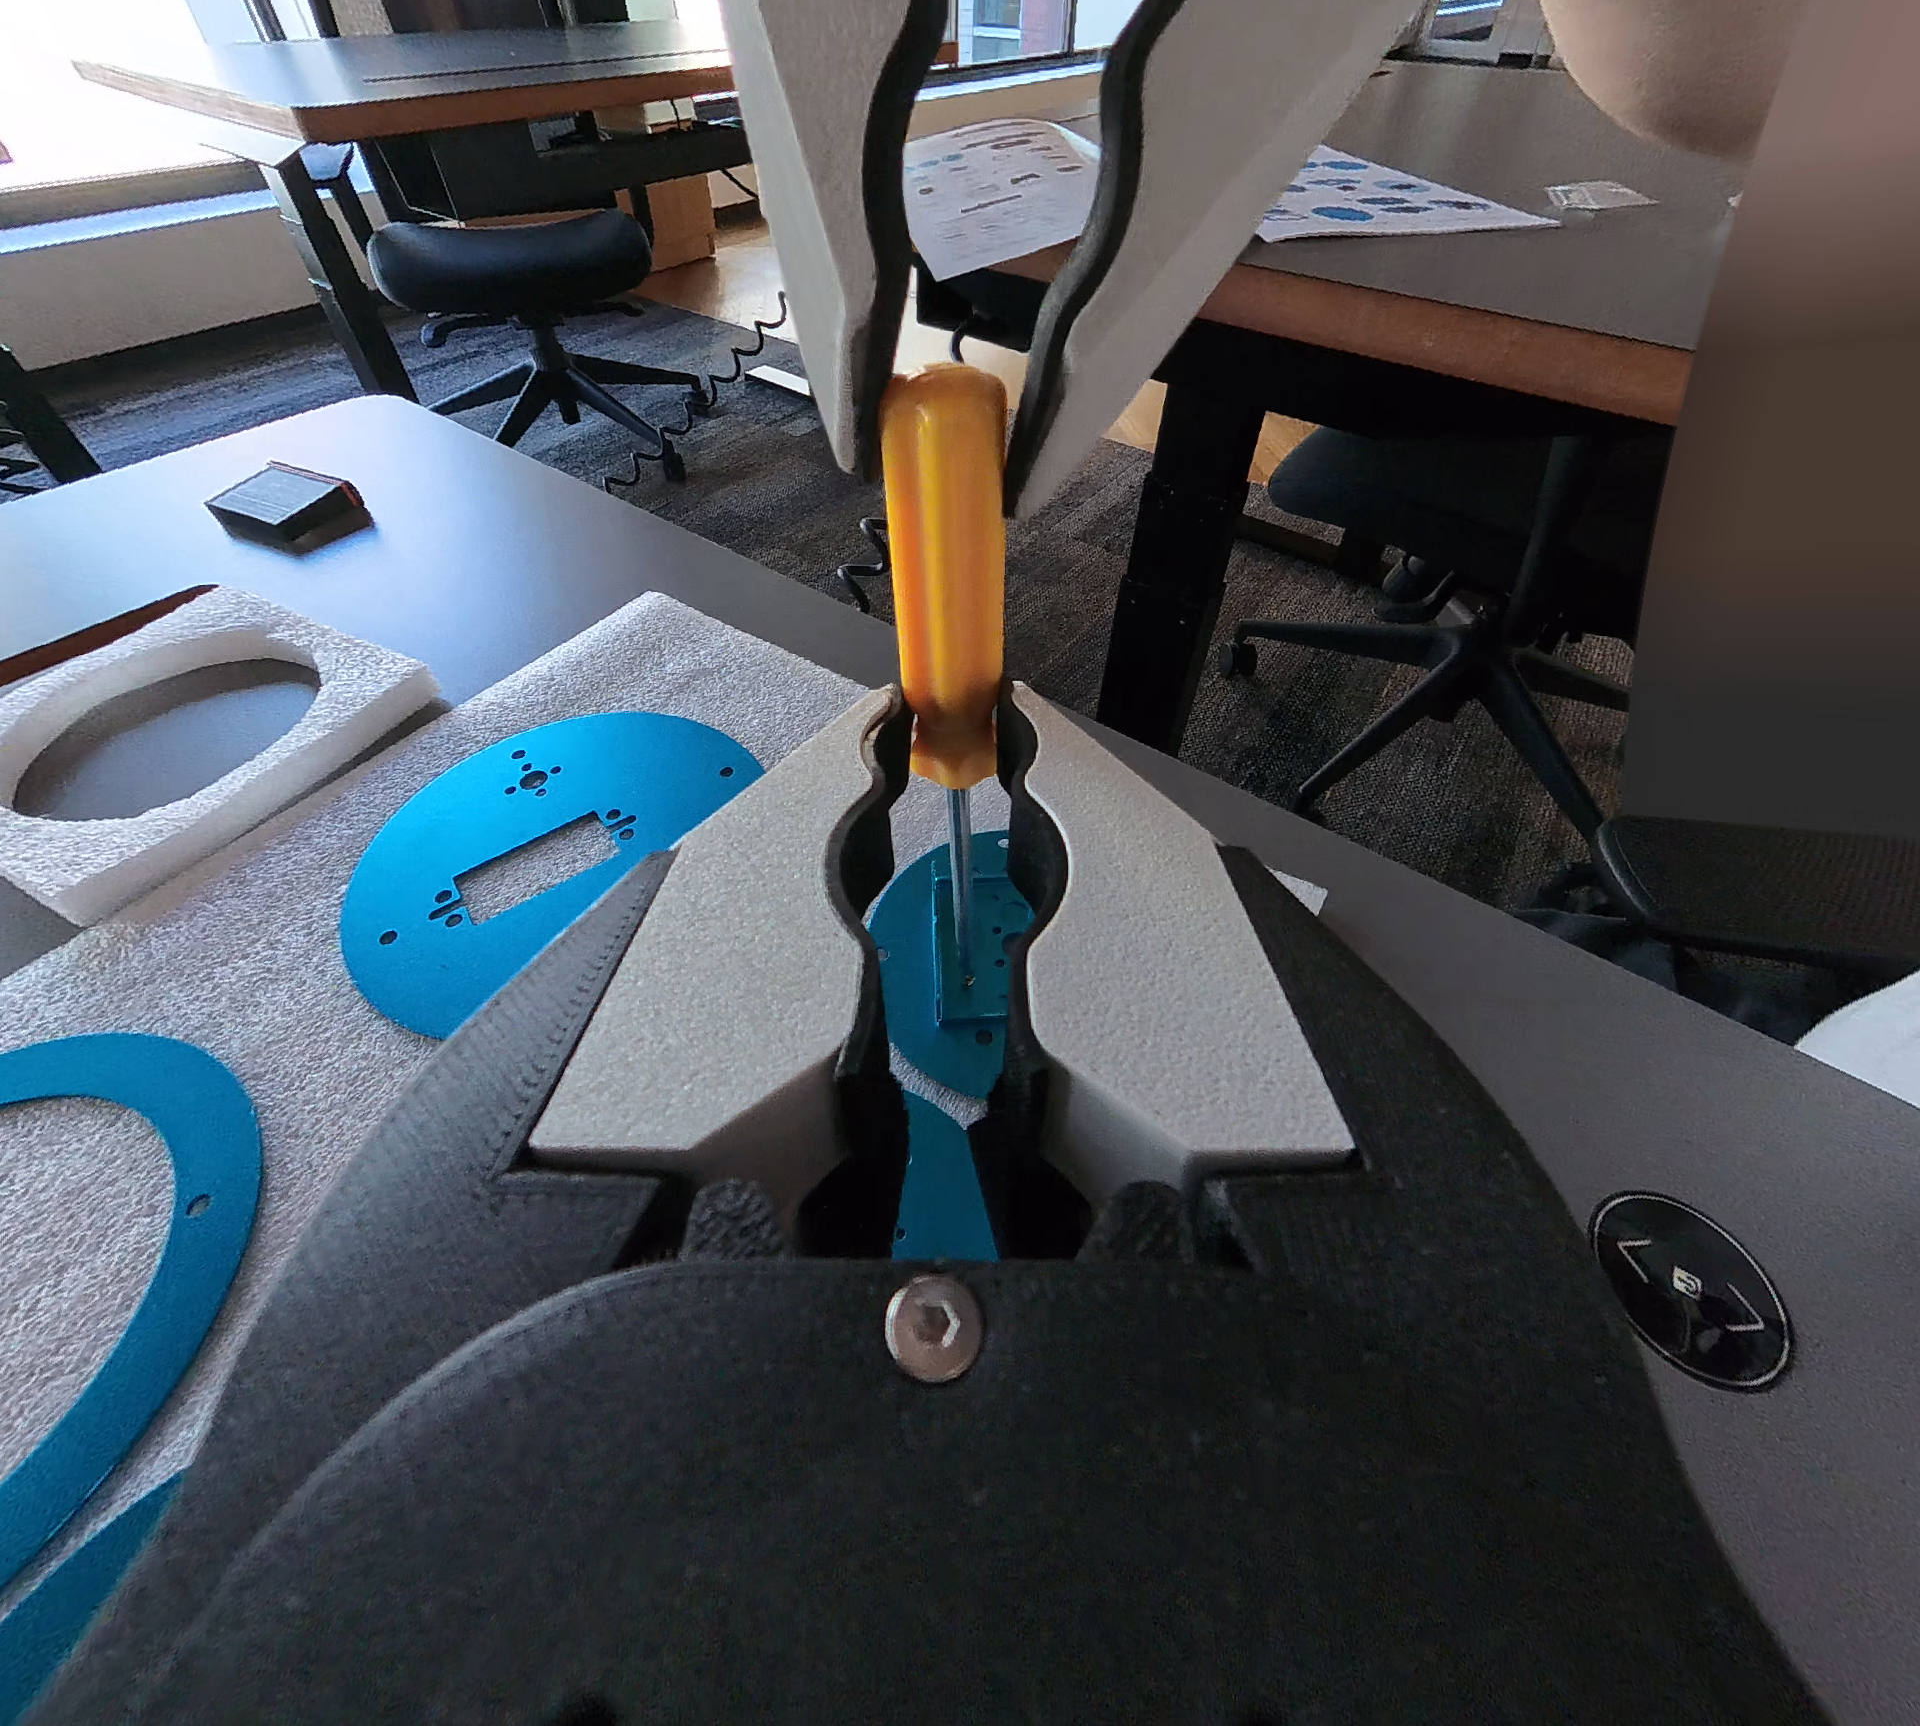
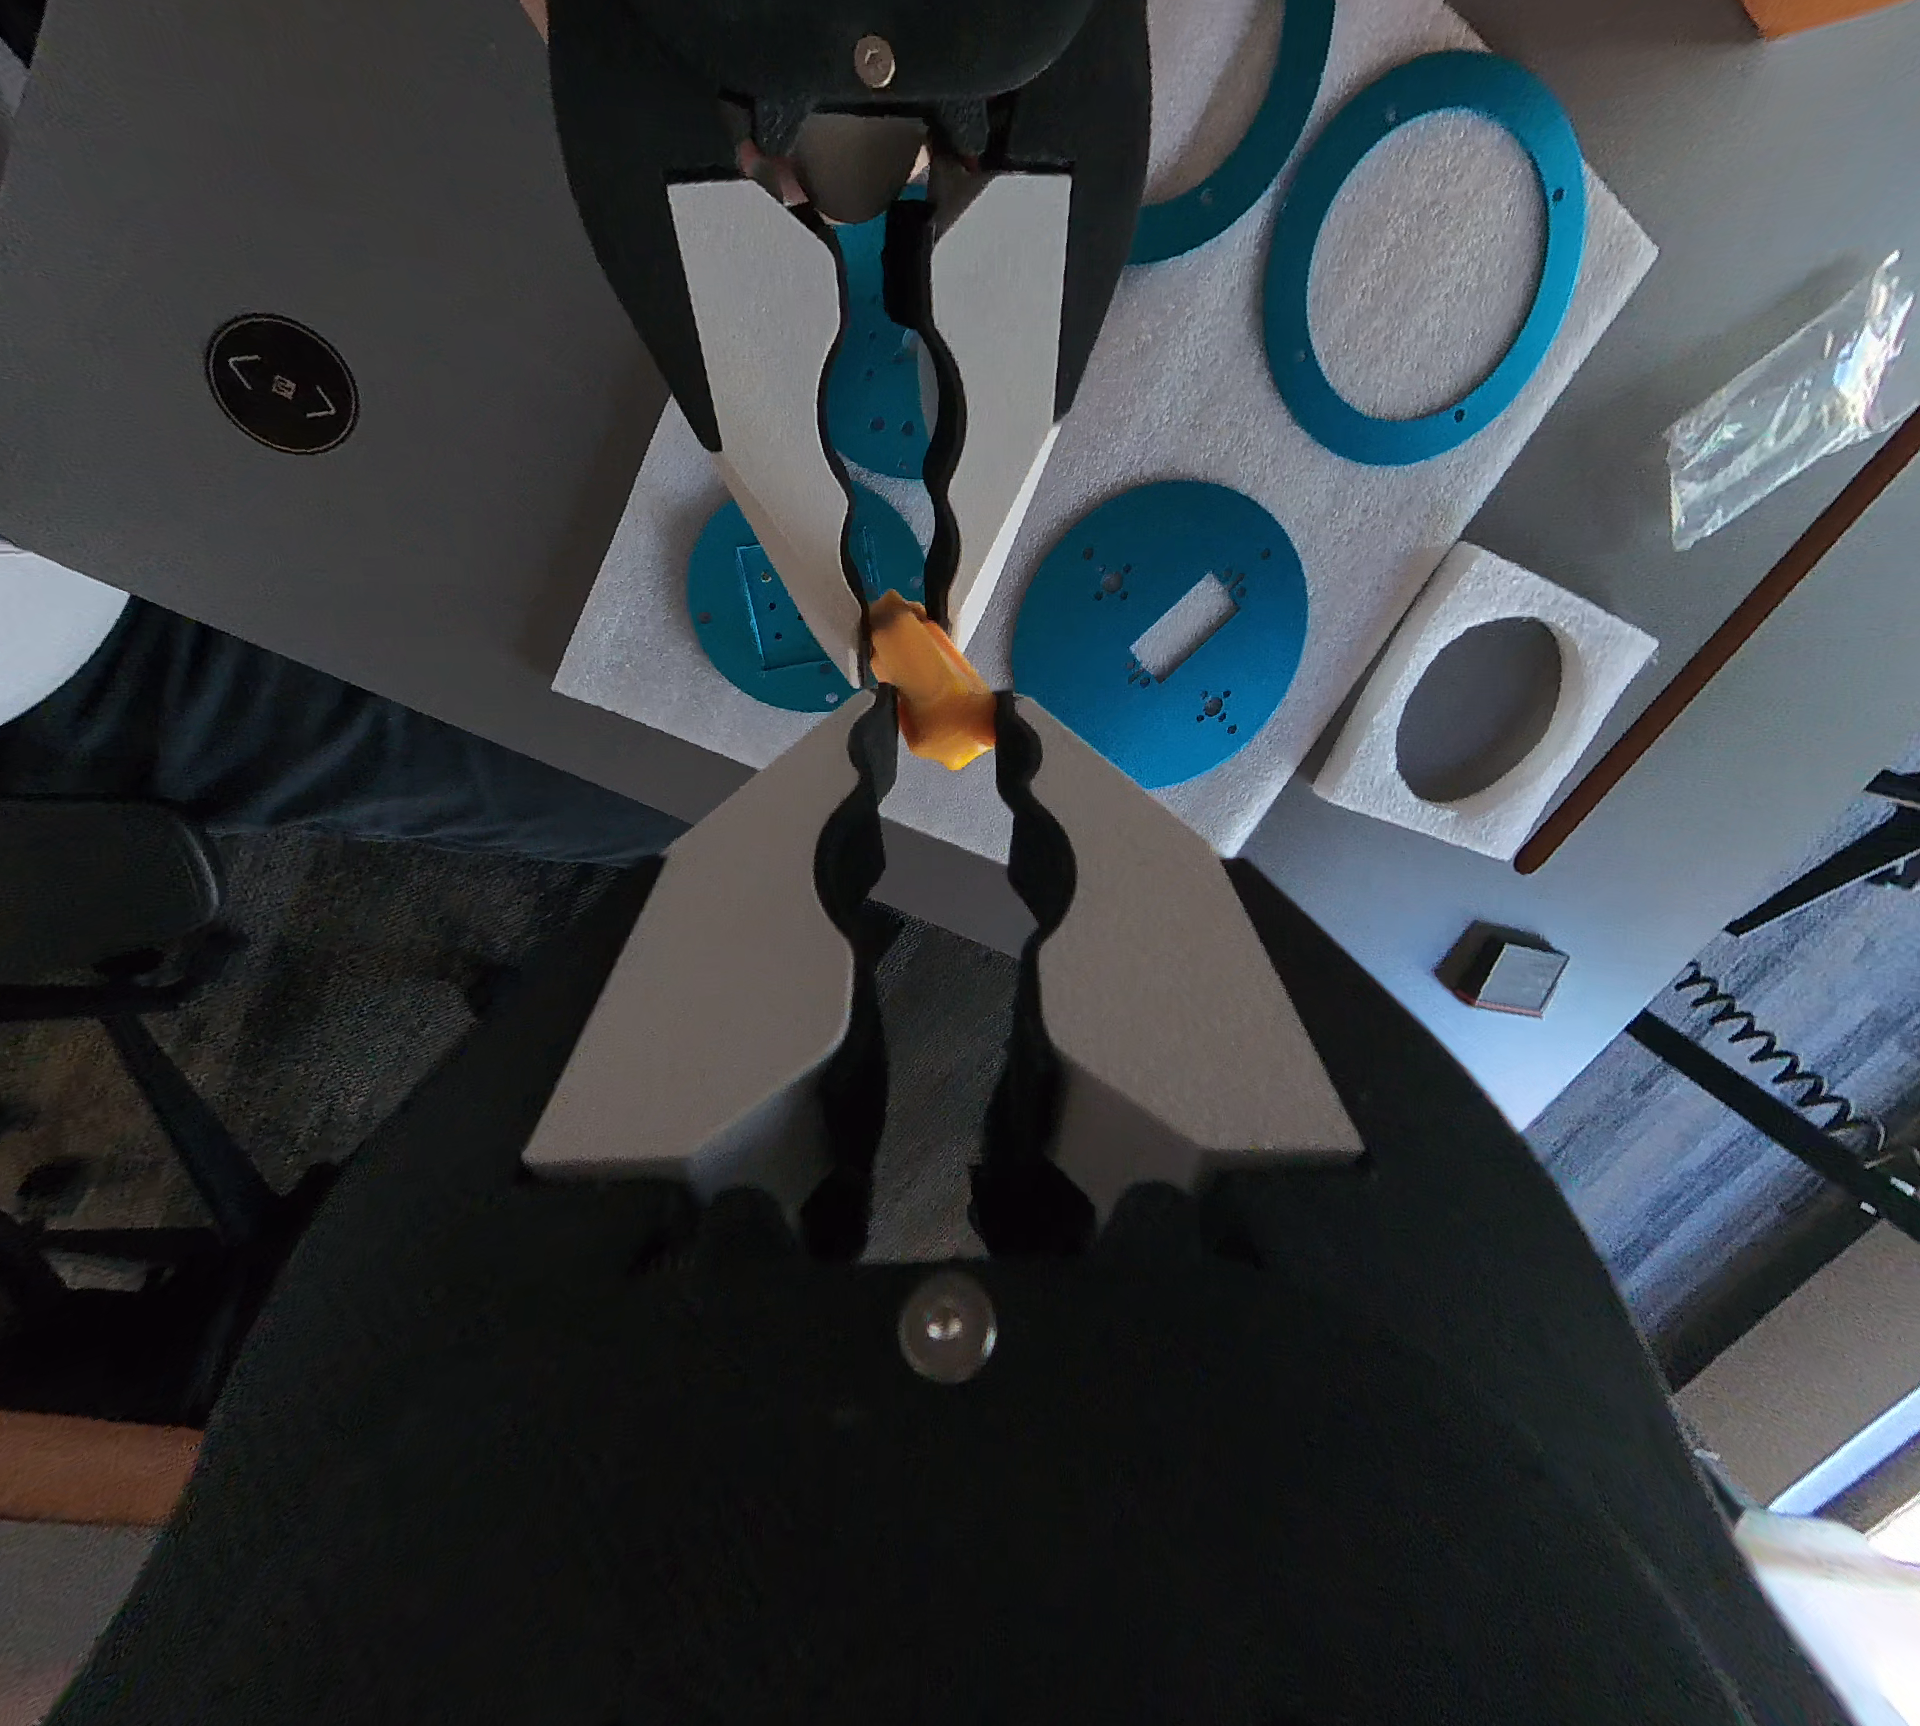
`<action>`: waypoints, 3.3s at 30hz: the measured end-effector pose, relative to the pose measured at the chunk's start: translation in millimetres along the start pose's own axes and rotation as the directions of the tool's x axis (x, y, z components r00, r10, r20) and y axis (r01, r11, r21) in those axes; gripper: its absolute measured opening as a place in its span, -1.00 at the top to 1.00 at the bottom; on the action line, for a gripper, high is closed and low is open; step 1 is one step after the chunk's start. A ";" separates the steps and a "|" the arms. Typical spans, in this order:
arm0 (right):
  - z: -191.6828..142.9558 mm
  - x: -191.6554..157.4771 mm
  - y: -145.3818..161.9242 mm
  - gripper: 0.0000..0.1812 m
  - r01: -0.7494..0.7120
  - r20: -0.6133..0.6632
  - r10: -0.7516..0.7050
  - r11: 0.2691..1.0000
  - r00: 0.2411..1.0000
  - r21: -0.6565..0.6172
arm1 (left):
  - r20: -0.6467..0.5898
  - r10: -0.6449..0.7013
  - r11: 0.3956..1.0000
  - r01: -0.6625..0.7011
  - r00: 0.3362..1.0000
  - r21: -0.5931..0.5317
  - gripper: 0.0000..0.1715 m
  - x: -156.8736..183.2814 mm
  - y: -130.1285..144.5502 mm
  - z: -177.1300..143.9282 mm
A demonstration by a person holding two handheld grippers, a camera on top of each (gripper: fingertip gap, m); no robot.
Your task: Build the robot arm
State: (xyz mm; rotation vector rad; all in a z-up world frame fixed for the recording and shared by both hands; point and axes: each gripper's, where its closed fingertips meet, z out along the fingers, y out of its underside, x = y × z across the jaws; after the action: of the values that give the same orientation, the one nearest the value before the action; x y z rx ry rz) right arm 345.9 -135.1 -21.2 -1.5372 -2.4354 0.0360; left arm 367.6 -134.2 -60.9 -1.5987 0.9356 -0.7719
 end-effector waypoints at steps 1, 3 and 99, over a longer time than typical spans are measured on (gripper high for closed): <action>-0.2 -0.7 0.6 0.81 -0.023 -0.005 0.023 1.000 1.000 -0.013 | -0.002 0.003 1.000 -0.003 1.000 0.001 0.83 0.6 0.0 0.3; -0.4 -2.0 1.4 0.82 -0.072 -0.022 0.071 0.997 0.997 -0.040 | -0.008 0.005 1.000 -0.005 1.000 0.002 0.83 1.6 0.0 0.6; 0.0 -6.2 -8.1 0.83 0.065 0.003 -0.066 0.968 0.998 -0.243 | -0.034 -0.013 0.999 0.014 0.999 0.049 0.82 4.1 4.9 -9.8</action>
State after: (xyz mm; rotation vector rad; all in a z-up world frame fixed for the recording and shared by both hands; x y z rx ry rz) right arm 341.2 -144.2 -21.2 -1.5474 -2.5627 -0.2896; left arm 360.3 -143.0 -63.6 -1.5549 0.9239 -0.8271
